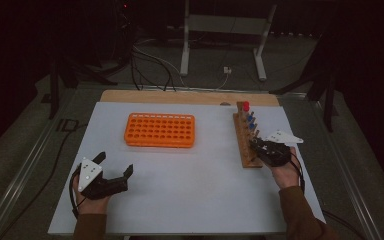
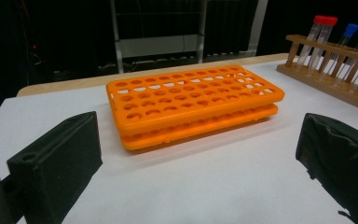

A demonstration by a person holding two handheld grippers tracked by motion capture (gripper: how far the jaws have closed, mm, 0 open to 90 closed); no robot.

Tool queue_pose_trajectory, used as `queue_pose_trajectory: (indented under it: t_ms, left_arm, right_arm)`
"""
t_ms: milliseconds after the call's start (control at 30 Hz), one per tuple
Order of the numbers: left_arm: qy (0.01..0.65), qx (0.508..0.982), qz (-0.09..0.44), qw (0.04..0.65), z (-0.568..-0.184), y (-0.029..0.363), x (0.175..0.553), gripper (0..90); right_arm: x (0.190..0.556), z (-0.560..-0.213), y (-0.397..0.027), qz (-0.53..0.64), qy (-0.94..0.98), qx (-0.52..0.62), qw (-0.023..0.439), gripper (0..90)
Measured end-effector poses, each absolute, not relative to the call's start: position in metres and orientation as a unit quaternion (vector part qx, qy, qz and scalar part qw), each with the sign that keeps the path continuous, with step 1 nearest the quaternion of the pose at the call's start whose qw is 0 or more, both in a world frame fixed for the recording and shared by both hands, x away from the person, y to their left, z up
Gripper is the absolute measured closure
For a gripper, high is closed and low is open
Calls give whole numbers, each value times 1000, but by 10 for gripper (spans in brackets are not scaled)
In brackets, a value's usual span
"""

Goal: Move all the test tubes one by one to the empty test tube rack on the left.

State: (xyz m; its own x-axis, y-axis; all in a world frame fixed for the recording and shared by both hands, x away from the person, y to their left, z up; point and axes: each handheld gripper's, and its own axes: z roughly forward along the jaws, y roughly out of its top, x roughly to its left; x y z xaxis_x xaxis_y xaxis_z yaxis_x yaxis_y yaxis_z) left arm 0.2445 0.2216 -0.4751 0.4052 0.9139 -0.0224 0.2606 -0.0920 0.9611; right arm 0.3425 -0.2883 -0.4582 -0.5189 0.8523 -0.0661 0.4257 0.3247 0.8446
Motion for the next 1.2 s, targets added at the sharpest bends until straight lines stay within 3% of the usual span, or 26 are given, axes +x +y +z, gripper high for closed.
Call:
queue_pose_trajectory:
  t_ms: [400, 733, 1000, 1200]
  left_arm:
    - [449, 674, 293, 508, -475, 214, 247, 8]
    - [439, 687, 285, 504, -448, 199, 259, 8]
    - [413, 699, 290, 507, -430, 174, 274, 8]
    - [399, 704, 282, 516, -425, 148, 288, 8]
  right_arm:
    - [344, -444, -290, 412, 768, 420, 252, 763]
    - [343, -416, -292, 429, 767, 408, 248, 763]
    - [339, -391, -289, 435, 768, 391, 260, 763]
    - [337, -384, -278, 452, 772, 375, 244, 763]
